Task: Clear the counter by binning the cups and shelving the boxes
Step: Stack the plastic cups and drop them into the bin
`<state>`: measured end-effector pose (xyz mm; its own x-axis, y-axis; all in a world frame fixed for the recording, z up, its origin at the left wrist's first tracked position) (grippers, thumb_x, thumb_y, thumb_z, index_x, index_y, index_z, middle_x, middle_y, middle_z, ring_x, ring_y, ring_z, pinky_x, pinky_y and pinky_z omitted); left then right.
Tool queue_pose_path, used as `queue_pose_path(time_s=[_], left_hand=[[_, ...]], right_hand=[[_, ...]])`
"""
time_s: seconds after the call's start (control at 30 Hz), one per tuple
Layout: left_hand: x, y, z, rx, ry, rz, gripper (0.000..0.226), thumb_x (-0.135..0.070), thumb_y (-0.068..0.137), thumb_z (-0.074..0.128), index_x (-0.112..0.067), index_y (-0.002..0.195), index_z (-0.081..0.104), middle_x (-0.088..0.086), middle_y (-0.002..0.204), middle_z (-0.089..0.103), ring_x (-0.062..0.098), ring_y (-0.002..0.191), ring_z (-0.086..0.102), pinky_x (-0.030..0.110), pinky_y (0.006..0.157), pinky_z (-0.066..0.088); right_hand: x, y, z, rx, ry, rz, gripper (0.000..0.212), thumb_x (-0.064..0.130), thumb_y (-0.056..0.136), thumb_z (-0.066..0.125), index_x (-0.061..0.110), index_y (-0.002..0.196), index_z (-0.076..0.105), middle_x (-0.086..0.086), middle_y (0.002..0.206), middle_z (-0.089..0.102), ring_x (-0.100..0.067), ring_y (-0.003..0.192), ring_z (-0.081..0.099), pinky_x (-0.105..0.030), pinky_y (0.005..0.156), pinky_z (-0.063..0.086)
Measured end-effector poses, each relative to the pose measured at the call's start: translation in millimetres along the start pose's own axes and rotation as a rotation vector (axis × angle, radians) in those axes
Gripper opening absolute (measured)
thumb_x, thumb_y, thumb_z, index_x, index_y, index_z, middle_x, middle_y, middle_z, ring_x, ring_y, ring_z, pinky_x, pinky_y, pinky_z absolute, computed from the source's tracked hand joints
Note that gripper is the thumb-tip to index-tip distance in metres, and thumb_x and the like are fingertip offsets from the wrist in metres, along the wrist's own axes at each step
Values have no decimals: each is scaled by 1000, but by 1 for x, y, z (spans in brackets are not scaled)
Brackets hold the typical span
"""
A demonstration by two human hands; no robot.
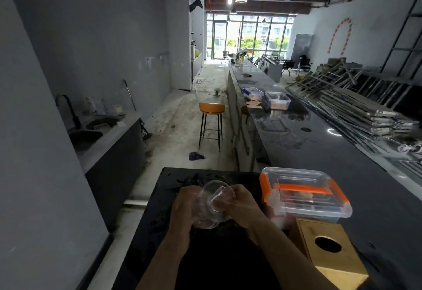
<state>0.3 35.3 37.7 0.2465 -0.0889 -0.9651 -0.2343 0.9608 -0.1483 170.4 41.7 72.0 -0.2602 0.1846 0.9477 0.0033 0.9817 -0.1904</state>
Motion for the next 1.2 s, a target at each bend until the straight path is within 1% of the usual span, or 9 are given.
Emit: queue_pose_path(time_s=[0.13,0.23,0.33,0.6,0.7,0.77,0.87,1.0,1.2], left_hand=[[-7,0,-3,50,137,166,23,-25,77,83,-22,97,71,-13,88,76,-1,80,72,12,63,53],[-3,0,-7,84,152,161,34,-10,79,83,-11,111,70,6,108,75,18,99,73,33,82,60],[2,-6,-19,96,124,173,33,-7,81,81,-9,113,70,10,114,74,23,104,72,42,89,58],[3,-30,-52,-10,174,239,19,-18,83,81,-29,96,72,-6,101,73,1,88,71,12,65,54],[10,-40,-61,-35,241,326,18,-17,86,78,-29,96,69,-9,100,70,-9,83,67,7,63,49],[23,-51,-61,-28,274,350,18,-19,91,72,-23,107,68,-6,103,69,-5,85,66,9,65,48],[48,-76,-62,-71,164,376,17,-20,91,73,-18,106,68,-1,95,70,4,77,68,11,58,51],[70,-129,-62,-64,81,384,17,-18,93,70,-13,109,66,-2,92,72,-2,70,71,13,57,53],[58,-191,-90,-140,86,452,20,-25,94,69,-13,109,64,11,109,72,26,100,72,39,84,60]], right_hand=[[-1,-1,17,44,7,-16,33,13,89,80,14,118,63,-13,120,71,-29,111,72,-51,96,62],[2,-6,35,124,-29,-65,28,10,97,68,36,89,73,-2,101,71,-5,89,73,-36,83,61],[-3,-14,48,131,16,-30,6,26,104,60,29,107,63,-9,125,64,-16,109,69,-35,88,60],[-15,-37,66,151,96,-68,35,31,98,71,17,123,52,-1,110,67,-13,92,69,-30,73,61],[-25,-46,71,130,123,-130,37,30,95,75,13,121,54,-10,111,69,-17,92,70,-47,83,65],[-41,-54,74,116,151,-163,33,29,94,76,13,117,58,-19,116,71,-25,97,74,-57,89,62],[-67,-73,73,148,241,-240,12,27,90,81,27,97,71,-4,97,77,-12,83,79,-36,70,68],[-93,-113,67,158,268,-255,38,26,90,81,11,120,64,-12,113,76,-12,84,76,-26,64,63],[-84,-177,80,196,275,-293,13,21,96,75,18,108,71,0,104,77,-8,86,77,-30,72,65]])
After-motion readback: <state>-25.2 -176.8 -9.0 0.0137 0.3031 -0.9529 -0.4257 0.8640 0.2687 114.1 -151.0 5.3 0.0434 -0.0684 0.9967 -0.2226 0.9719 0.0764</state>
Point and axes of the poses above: each hand's wrist, its own y-axis towards the middle knuckle, its own z-axis out of the palm, x = y × z, the point moved 6 cm from there along y, towards the middle knuckle
